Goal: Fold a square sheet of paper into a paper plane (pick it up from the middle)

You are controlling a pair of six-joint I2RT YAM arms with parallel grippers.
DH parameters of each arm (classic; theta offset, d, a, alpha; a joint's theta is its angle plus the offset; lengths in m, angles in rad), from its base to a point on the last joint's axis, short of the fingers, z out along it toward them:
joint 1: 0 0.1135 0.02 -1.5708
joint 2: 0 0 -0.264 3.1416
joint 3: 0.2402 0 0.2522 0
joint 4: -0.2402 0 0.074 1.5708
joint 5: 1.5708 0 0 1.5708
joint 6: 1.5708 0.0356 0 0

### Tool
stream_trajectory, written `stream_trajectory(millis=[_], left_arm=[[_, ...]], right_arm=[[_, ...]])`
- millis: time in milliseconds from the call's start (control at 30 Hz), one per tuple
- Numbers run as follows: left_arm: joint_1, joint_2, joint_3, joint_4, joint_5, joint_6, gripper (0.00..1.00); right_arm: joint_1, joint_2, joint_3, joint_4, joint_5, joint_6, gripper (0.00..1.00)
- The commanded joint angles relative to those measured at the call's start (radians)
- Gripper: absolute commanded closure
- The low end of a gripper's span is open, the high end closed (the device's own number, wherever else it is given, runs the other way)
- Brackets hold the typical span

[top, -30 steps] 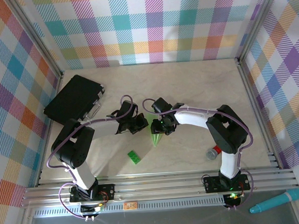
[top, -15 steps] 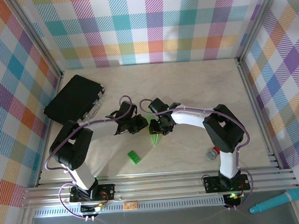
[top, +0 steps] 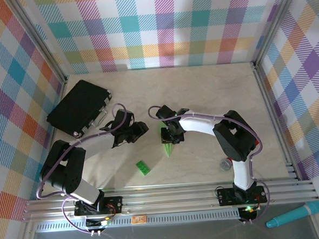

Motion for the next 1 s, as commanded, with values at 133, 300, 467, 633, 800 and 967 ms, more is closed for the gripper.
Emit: stream_trajectory(millis=[133,300,467,633,800,967], left_arm=[[0.038,-0.046,-0.029,-0.066,-0.029,-0.002,0.43],[0.076,-0.097,0.015,-0.216,-0.081,0.094,0.29],[0.117,-0.201,0.055,-0.397,-0.181,0.200,0.15],[0.136,-0.281,0.056,-0.467,-0.238,0.258,0.06],[0.151,-0.317,0.041,-0.489,-0.247,0.274,0.00],[0.156,-0.315,0.028,-0.485,-0.221,0.267,0.00]], right_arm=[[0.012,0.022,0.035,-0.073,0.045,0.035,0.73],[0.012,0.008,0.063,-0.115,0.071,0.021,0.87],[0.001,-0.010,0.145,-0.183,0.159,-0.049,0.90],[-0.052,0.021,0.238,-0.200,0.183,-0.139,0.91],[-0.116,0.117,0.365,-0.228,0.141,-0.245,0.91],[-0.149,0.219,0.493,-0.281,0.113,-0.292,0.90]])
